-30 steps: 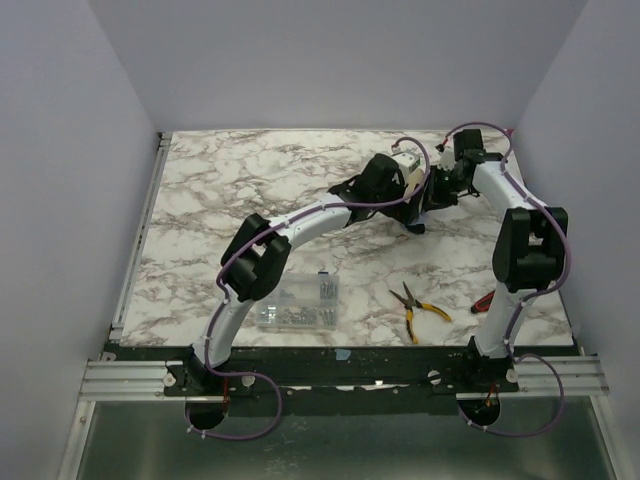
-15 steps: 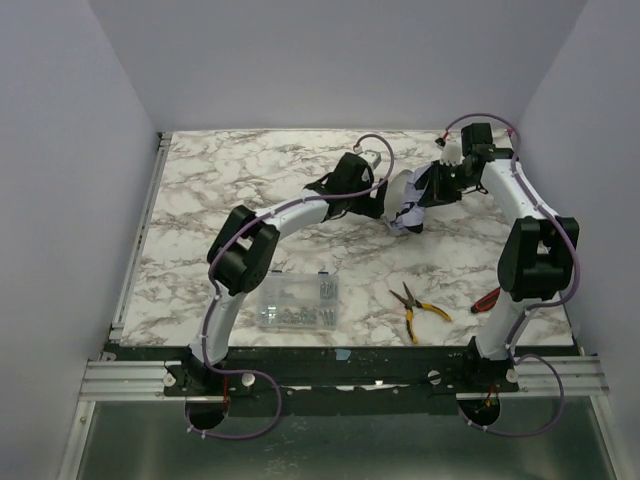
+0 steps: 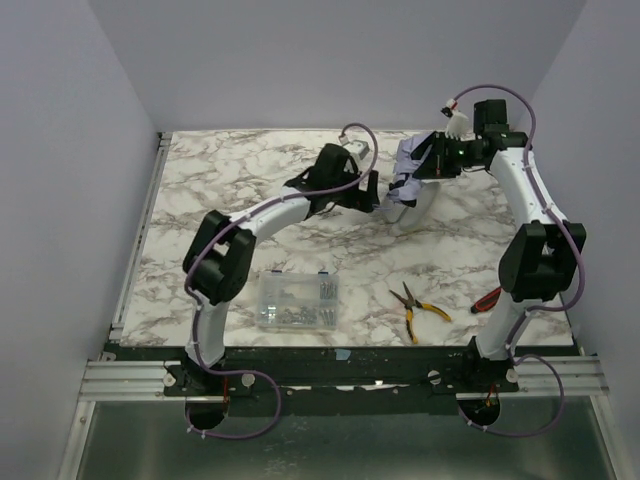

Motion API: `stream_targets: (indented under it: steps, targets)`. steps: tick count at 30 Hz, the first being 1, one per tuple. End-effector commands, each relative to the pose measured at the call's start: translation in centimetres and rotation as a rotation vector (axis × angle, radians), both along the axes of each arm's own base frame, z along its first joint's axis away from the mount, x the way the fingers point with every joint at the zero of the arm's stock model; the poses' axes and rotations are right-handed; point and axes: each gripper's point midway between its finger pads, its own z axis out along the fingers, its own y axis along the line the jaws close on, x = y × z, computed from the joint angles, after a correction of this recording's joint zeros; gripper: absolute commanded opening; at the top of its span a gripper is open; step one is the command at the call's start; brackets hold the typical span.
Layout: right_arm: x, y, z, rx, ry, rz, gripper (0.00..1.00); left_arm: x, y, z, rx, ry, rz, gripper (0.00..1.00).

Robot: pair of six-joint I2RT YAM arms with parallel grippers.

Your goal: Open the umbrella

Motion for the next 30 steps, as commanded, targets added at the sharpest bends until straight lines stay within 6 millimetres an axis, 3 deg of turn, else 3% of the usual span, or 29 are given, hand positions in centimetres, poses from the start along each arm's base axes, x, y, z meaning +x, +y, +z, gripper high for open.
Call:
stream_targets:
  steps: [1, 4, 8, 11, 14, 21, 26, 30]
  targets:
    - [1.3, 4.5, 4.4, 0.085, -0.142, 0.124, 0.01, 1.0, 5.1, 11.7, -0.167, -0.164, 0.038, 0.98]
    - [1.3, 6.5, 3.3, 0.034, -0.170, 0.191, 0.01, 1.2, 10.7, 12.1, -0.131, -0.164, 0.134, 0.98]
    - [0.2, 10.6, 0.2, -0.055, -0.162, 0.299, 0.01, 0.5, 17.6, 11.4, -0.073, -0.184, 0.203, 0.98]
    - [-0.7, 12.8, -2.7, -0.111, -0.130, 0.353, 0.01, -0.5, 20.8, 11.6, -0.029, -0.193, 0.179, 0.98]
    - [-1.2, 13.1, -5.5, -0.152, -0.084, 0.379, 0.01, -1.8, 22.3, 12.1, 0.000, -0.187, 0.133, 0.98]
    - [-1.7, 9.6, -11.9, -0.372, -0.064, 0.481, 0.01, -4.1, 22.9, 12.6, 0.009, -0.181, 0.046, 0.98]
    - [-1.7, 5.8, -14.1, -0.497, -0.054, 0.507, 0.01, -4.2, 22.5, 13.2, -0.035, -0.199, 0.055, 0.98]
    - [-0.8, 1.2, -15.1, -0.566, -0.040, 0.484, 0.01, -3.9, 22.5, 14.0, -0.060, -0.271, 0.071, 0.98]
